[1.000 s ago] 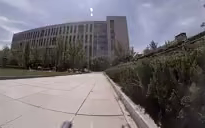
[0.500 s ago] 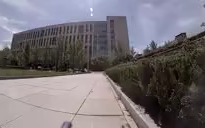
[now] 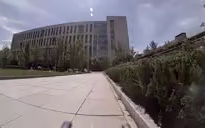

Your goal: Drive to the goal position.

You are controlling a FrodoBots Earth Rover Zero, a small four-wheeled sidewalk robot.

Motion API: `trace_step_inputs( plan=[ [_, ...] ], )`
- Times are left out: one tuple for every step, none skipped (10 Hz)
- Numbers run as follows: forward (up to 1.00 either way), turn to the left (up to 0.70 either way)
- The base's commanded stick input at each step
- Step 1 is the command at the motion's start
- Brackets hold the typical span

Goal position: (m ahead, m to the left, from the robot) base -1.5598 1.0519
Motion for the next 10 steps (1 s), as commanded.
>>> trace_step_inputs(
  plan=[
    [0.04, 0.0],
    [0.02, 0.0],
    [0.02, 0.0],
    [0.03, 0.0],
    [0.01, 0.0],
    [0.04, 0.0],
    [0.04, 0.0],
    [0.03, 0.0],
    [0.01, 0.0],
    [0.03, 0.0]
  ],
)
